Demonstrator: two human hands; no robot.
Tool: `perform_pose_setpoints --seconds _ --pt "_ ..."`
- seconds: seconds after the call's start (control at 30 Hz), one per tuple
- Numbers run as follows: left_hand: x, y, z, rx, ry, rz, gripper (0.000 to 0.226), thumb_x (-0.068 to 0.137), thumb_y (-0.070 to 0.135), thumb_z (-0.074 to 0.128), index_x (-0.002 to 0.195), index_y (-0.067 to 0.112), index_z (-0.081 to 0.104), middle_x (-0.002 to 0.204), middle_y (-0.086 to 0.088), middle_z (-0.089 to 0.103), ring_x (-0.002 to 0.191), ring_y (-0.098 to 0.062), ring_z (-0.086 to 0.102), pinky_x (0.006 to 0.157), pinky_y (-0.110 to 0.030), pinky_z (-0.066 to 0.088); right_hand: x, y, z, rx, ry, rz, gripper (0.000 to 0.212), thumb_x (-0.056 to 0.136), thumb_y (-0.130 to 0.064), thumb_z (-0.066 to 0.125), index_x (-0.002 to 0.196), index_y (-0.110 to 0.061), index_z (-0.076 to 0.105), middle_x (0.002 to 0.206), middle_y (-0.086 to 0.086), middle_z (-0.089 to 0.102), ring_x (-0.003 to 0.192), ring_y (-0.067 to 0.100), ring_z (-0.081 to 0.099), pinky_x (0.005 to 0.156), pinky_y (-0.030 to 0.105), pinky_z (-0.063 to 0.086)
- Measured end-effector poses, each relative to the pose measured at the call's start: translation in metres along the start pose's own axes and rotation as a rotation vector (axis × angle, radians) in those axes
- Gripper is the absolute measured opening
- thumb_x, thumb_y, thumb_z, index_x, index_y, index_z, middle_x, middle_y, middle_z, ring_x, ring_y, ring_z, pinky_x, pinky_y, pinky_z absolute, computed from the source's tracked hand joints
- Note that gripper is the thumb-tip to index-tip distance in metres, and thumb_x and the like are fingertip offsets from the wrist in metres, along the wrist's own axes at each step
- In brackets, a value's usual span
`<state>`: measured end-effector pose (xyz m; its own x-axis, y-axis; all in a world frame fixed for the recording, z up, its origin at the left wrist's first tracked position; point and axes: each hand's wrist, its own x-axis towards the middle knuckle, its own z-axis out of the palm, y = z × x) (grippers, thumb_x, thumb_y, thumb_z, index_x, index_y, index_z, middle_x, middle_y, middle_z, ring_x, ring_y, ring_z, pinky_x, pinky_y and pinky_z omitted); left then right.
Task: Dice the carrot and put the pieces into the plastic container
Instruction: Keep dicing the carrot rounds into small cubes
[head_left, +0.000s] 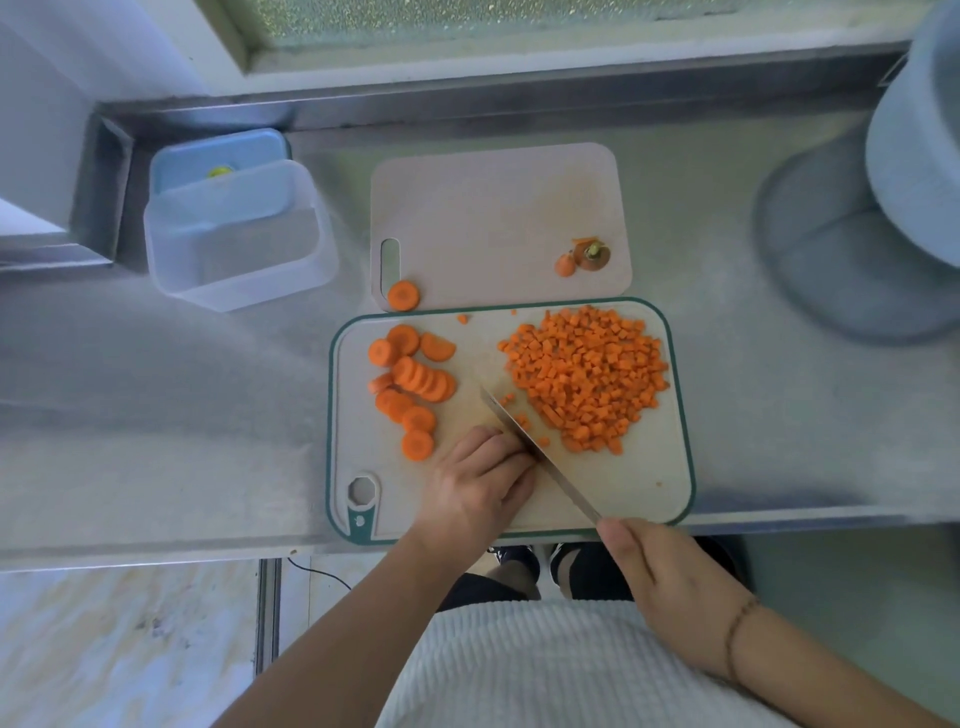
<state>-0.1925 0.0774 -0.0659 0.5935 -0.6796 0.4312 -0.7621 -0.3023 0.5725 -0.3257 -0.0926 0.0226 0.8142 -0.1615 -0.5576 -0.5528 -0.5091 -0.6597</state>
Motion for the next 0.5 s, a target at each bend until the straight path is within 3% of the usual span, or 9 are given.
perform_pose_setpoints --seconds 0.07,0.2,0.27,0.33,0.5 --pt "0.001 0.000 0.000 -0.005 -0.003 0.000 0.003 0.089 0.003 0.075 0.089 0.002 0.077 0.097 -0.008 0.072 0.083 -0.029 0.066 0.078 -0.037 0.055 0.013 -0.012 0.000 -0.012 0.016 -0.012 0.060 0.084 -0.064 0.013 0.065 -0.019 0.048 0.058 -0.006 0.051 0.056 0.005 0.048 0.060 0.018 0.040" --pt "-0.002 0.000 -0.004 0.012 -0.014 0.019 0.002 0.087 0.003 0.077 0.089 0.002 0.077 0.097 -0.009 0.072 0.088 -0.029 0.067 0.084 -0.037 0.055 0.014 -0.014 -0.003 0.037 0.043 -0.027 0.058 0.086 -0.067 0.016 0.059 -0.021 0.040 0.051 -0.008 0.043 0.051 0.005 0.042 0.056 0.023 0.039" --pt "-0.004 -0.001 -0.004 0.024 -0.020 0.013 0.003 0.087 0.002 0.076 0.090 0.002 0.076 0.099 -0.009 0.071 0.092 -0.029 0.067 0.086 -0.039 0.055 0.002 -0.005 -0.004 0.081 0.060 -0.031 0.064 0.085 -0.074 0.016 0.063 -0.023 0.047 0.054 -0.012 0.051 0.056 0.003 0.048 0.059 0.017 0.041" --pt "-0.005 -0.001 -0.004 0.010 -0.023 -0.004 0.003 0.089 0.003 0.074 0.090 0.001 0.076 0.099 -0.010 0.071 0.093 -0.030 0.067 0.086 -0.040 0.055 -0.011 0.005 -0.006 0.095 0.042 -0.035 0.067 0.084 -0.074 0.018 0.076 -0.023 0.060 0.068 -0.019 0.061 0.071 0.000 0.057 0.073 0.014 0.044" --pt "-0.005 -0.001 -0.004 -0.013 -0.018 -0.022 0.005 0.090 0.004 0.073 0.089 0.001 0.076 0.097 -0.009 0.072 0.090 -0.027 0.067 0.085 -0.039 0.055 -0.016 0.005 -0.003 0.012 -0.018 0.025 0.059 0.086 -0.068 0.017 0.067 -0.024 0.052 0.065 -0.011 0.060 0.067 0.008 0.055 0.068 0.021 0.043"
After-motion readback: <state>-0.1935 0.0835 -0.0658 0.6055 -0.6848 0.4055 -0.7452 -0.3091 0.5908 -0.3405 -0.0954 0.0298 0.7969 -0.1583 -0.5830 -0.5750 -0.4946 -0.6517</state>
